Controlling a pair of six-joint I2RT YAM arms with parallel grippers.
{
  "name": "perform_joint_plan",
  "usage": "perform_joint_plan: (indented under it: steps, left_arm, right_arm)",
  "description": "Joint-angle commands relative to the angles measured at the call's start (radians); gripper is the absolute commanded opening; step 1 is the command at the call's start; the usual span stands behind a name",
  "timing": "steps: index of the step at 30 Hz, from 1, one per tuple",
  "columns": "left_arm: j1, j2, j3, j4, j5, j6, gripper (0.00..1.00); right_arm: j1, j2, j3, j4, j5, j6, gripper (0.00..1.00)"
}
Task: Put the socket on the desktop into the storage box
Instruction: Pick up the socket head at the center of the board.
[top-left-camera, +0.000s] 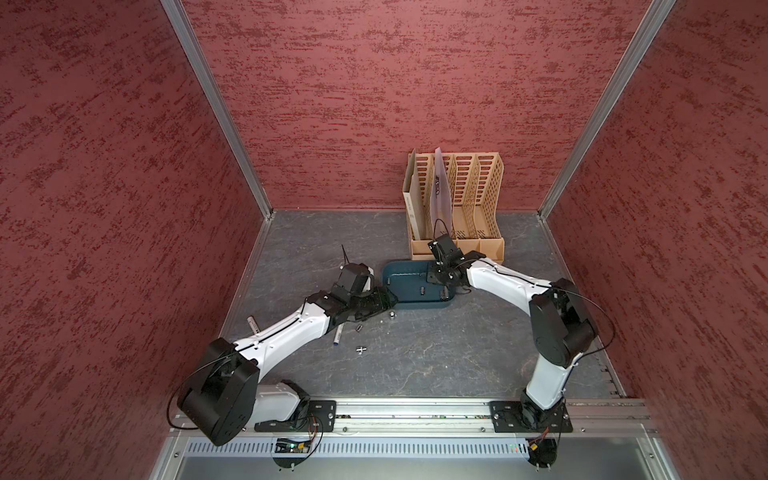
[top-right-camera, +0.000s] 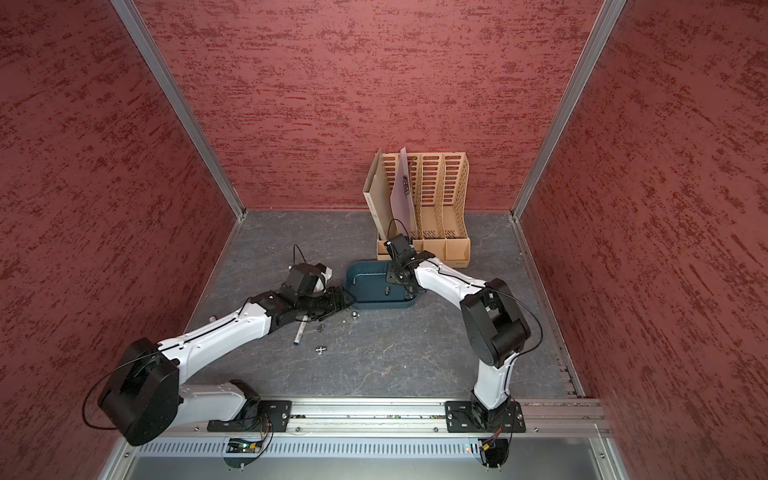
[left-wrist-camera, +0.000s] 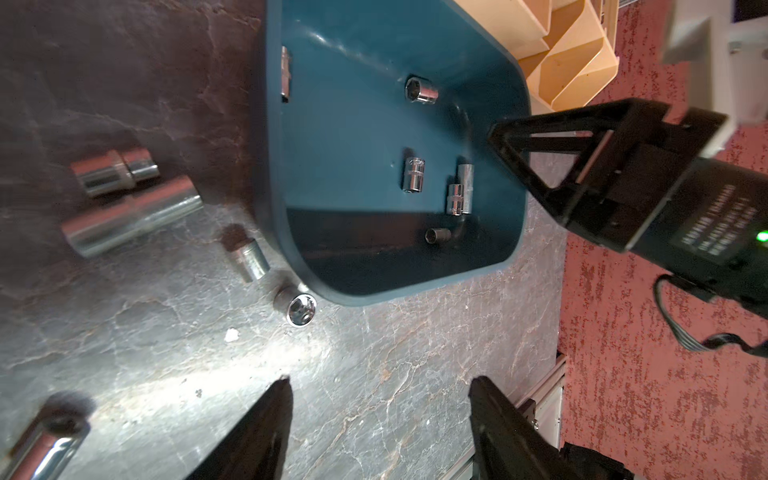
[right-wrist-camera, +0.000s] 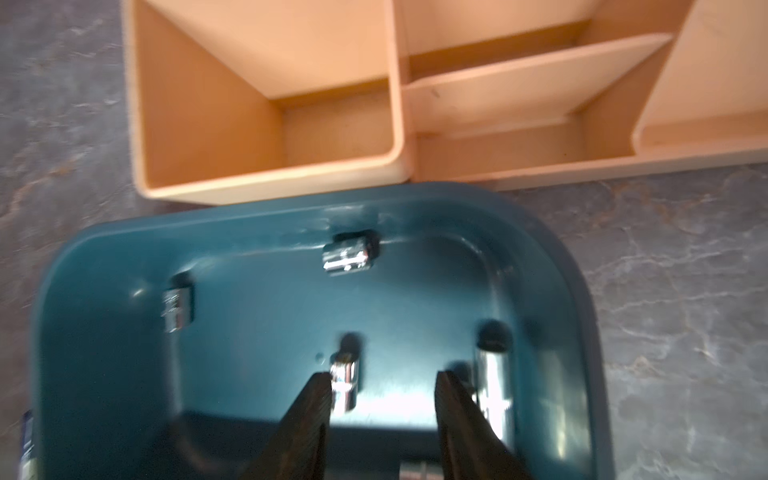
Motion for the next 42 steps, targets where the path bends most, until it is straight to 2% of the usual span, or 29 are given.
perform_joint_plan:
  steps: [1, 14, 24, 35, 42]
  left_arm:
    - [0.005, -0.032, -0.014, -0.086, -0.034, 0.01, 0.7]
    - [0.006, -0.17, -0.068, -0.326, -0.13, -0.025, 0.7]
    - [-0.014, -0.243, -0.098, -0.464, -0.188, -0.056, 0.7]
    - [-0.093, -0.216, -0.097, -0.55, -0.26, -0.106, 0.68]
    - [-0.13, -0.145, -0.088, -0.523, -0.277, -0.119, 0.66]
  right_arm:
    - [0.021, -0.065, -0.047, 0.036, -0.052, -0.023, 0.46]
    - [0.092, -0.327, -0.256, 0.117, -0.286, -0.14, 0.46]
    - [0.165, -0.505, -0.398, 0.17, -0.381, -0.169, 0.45]
    - [0.272, -0.568, -0.508, 0.275, -0.521, -0.183, 0.45]
    - [0.339, -0.561, -0.554, 0.332, -0.517, -0.172, 0.45]
